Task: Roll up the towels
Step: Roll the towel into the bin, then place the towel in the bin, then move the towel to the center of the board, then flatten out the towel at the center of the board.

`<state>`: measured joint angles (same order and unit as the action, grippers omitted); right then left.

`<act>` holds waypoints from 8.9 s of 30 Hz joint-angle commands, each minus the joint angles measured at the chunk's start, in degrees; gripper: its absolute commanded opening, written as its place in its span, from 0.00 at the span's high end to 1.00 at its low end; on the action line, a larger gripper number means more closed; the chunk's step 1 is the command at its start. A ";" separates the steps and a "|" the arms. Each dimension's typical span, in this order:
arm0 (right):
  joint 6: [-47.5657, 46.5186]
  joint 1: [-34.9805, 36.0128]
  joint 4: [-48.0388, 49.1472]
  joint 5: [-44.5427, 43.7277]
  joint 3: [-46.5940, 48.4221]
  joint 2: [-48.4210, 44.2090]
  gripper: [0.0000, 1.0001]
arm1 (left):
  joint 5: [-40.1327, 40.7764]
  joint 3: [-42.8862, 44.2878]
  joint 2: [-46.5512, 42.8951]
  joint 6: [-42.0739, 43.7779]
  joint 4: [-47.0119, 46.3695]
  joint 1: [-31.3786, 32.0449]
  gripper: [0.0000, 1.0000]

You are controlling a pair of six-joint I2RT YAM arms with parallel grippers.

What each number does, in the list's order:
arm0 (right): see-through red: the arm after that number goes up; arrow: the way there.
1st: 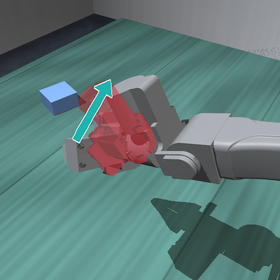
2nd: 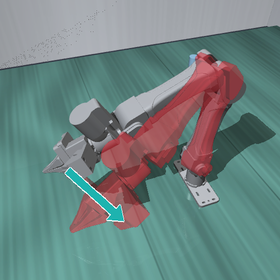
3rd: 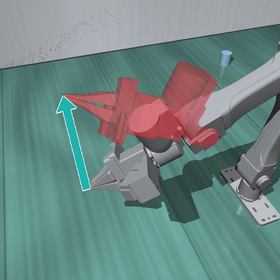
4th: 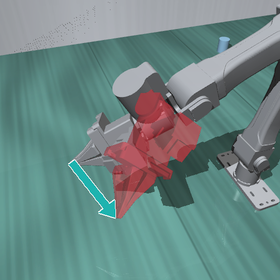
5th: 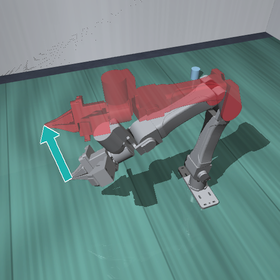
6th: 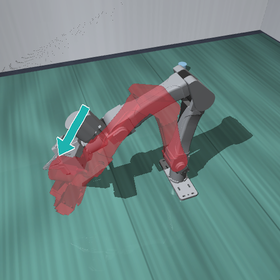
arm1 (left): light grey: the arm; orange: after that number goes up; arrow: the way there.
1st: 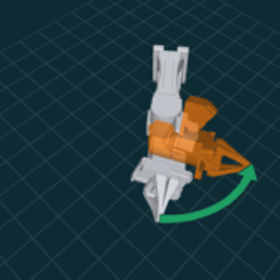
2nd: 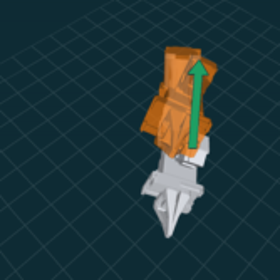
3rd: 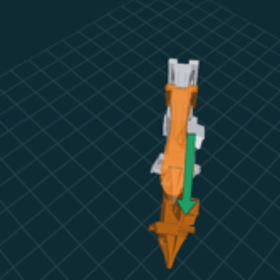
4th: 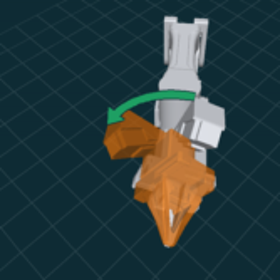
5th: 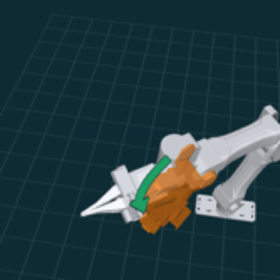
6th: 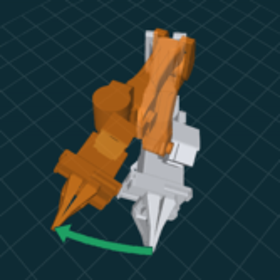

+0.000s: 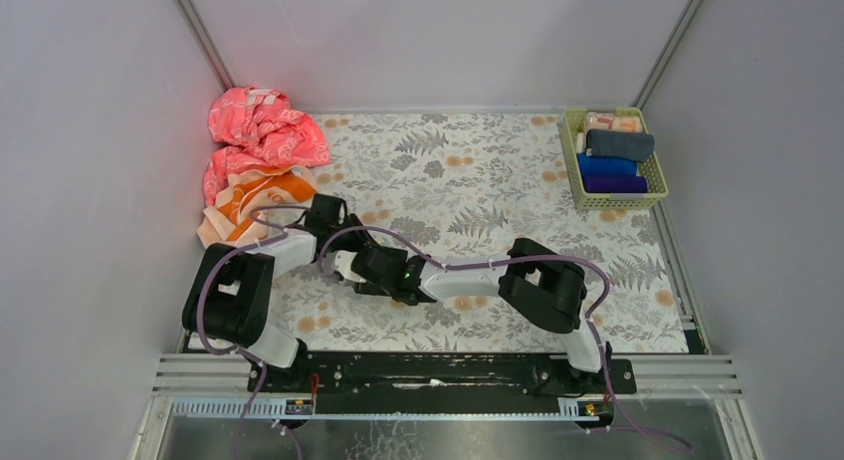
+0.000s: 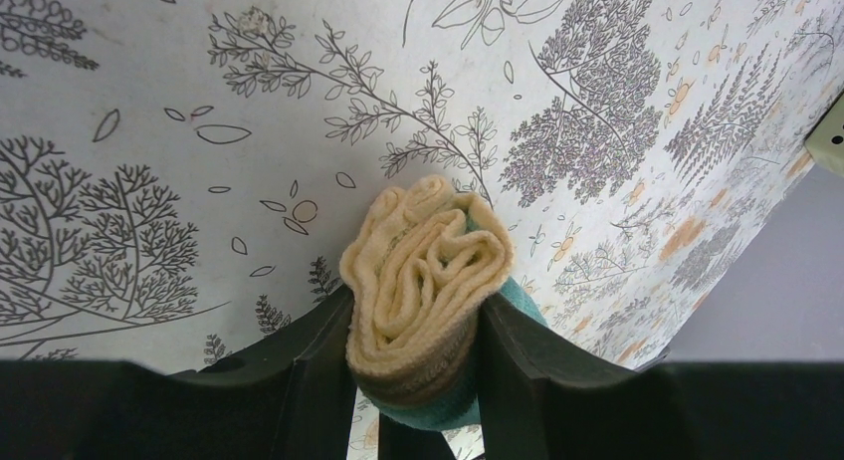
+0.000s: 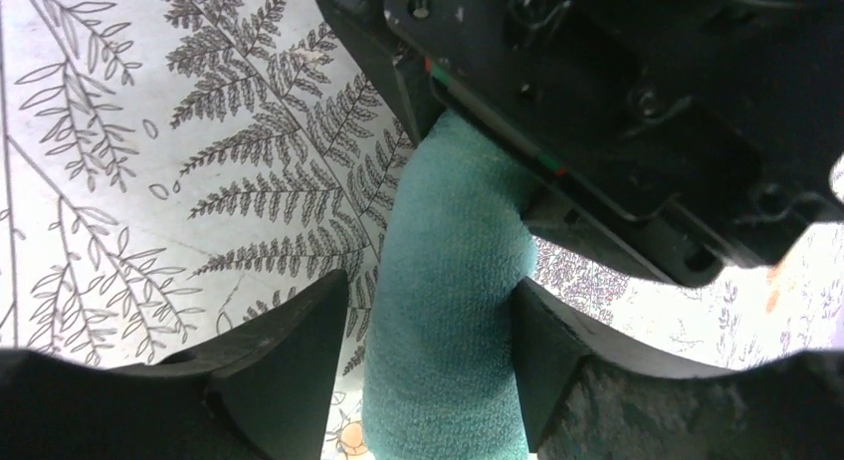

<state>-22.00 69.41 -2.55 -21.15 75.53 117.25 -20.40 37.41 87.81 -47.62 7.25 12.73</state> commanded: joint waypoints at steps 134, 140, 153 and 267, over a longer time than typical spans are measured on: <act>46.55 -59.18 -7.39 26.78 -22.90 -47.39 0.05 | 18.36 19.77 9.96 18.15 25.26 -34.59 0.50; 44.77 -56.60 -7.47 27.54 -21.95 -47.97 0.05 | 8.96 16.59 9.81 9.45 20.16 -15.39 0.81; 43.56 -52.21 -4.74 38.57 -21.28 -43.94 0.05 | 5.12 41.24 10.37 1.34 18.96 18.49 0.49; 53.98 -39.35 20.01 37.17 -42.35 -36.69 1.00 | 10.06 20.29 7.31 19.73 23.83 -21.56 0.40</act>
<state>34.61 30.41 21.32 19.68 31.94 81.91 -12.10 53.65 92.58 -29.91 28.47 -8.47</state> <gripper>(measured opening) 0.026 0.631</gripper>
